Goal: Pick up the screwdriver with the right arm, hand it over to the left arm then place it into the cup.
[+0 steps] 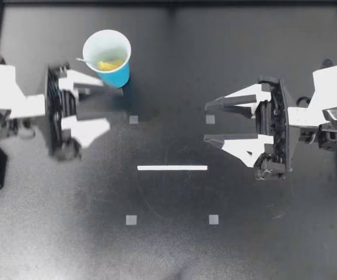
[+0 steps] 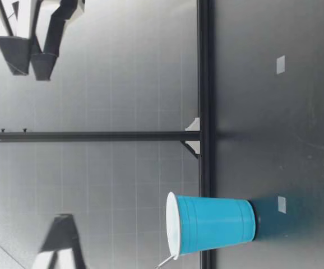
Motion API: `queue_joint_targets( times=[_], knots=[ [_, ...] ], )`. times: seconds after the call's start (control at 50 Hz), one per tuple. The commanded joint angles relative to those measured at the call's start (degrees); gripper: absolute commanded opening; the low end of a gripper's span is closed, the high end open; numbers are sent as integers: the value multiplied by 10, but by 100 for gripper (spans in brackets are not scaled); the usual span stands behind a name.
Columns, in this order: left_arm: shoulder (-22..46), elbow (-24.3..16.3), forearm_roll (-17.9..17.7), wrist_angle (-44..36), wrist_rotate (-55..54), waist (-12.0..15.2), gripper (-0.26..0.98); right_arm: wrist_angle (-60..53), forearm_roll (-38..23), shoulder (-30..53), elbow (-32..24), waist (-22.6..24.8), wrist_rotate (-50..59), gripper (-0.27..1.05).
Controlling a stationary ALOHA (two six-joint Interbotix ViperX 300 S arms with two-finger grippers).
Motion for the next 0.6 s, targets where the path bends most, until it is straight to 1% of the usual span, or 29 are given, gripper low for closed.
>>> queue_joint_targets(
  times=[0.0,0.04,0.58],
  knots=[
    [-8,-19,1,-3,-4,-18,55,2,0,-5,-6,-3,-2,67],
    [-8,-20,1,-3,-4,-22,55,3,0,-4,-6,-3,-2,67],
    [-9,-23,1,-6,-3,-22,55,9,-1,-4,-6,-3,-2,67]
  ],
)
